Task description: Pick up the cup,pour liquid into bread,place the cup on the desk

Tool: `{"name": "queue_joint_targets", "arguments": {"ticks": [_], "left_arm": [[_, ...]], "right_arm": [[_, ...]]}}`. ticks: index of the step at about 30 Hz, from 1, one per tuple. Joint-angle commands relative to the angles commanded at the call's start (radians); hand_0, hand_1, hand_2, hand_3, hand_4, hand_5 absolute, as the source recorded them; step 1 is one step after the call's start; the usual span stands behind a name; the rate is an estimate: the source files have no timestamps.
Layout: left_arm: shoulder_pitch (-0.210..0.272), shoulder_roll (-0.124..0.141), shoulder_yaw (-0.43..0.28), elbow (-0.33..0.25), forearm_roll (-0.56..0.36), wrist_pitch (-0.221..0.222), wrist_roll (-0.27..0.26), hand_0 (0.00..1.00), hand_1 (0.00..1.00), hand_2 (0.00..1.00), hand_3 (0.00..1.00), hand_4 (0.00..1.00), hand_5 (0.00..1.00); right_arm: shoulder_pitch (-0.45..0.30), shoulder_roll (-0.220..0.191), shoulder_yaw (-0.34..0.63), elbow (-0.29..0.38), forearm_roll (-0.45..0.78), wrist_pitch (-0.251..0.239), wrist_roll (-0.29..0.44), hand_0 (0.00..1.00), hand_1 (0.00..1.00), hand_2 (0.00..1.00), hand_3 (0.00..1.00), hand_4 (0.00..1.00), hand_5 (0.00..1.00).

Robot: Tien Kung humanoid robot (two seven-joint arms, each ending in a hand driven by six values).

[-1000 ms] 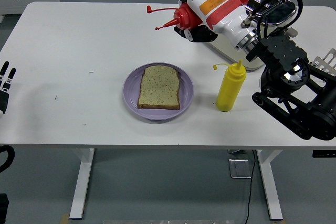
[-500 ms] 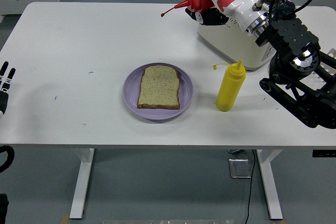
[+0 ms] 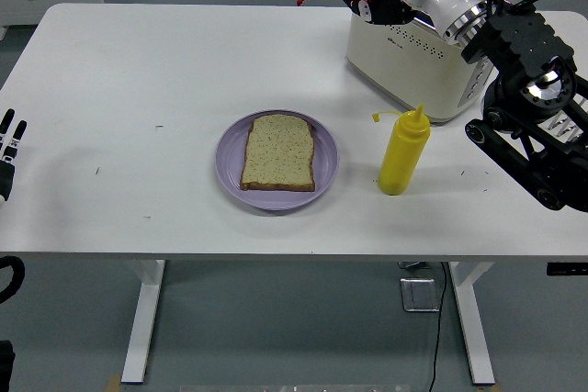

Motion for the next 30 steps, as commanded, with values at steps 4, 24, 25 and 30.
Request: {"name": "queue_joint_targets", "arguments": {"ticks": [4,24,25,30], "left_arm": [[-0.002,0.000,0.004,0.000,0.000,-0.001,0.000,0.778,0.729,0.727,0.662,0.522,0.937],[0.000,0.000,0.005,0.001,-0.003,0.001,-0.001,0.778,0.730,0.727,0.663,0.523,0.936],[-0.001,0.000,0.005,0.001,-0.002,0.001,-0.001,0.778,0.730,0.727,0.663,0.523,0.936],[-0.003,0.000,0.003,0.002,-0.004,0.006,0.000,0.778,0.730,0.727,0.663,0.523,0.937]], "right_arm": [[0.019,0.016,-0.121,-0.028,0.000,0.041,0.001,0.002,0.027,0.192,0.298,0.769,0.213],[-0.158,0.029,0.253,0.063,0.151,-0.056,0.002,0.002,0.027,0.194,0.304,0.760,0.209],[-0.170,0.029,0.275,0.067,0.196,-0.058,0.006,0.002,0.027,0.194,0.304,0.760,0.209],[-0.253,0.031,0.403,0.093,0.411,-0.051,0.080,0.002,0.028,0.193,0.304,0.758,0.210]]}}
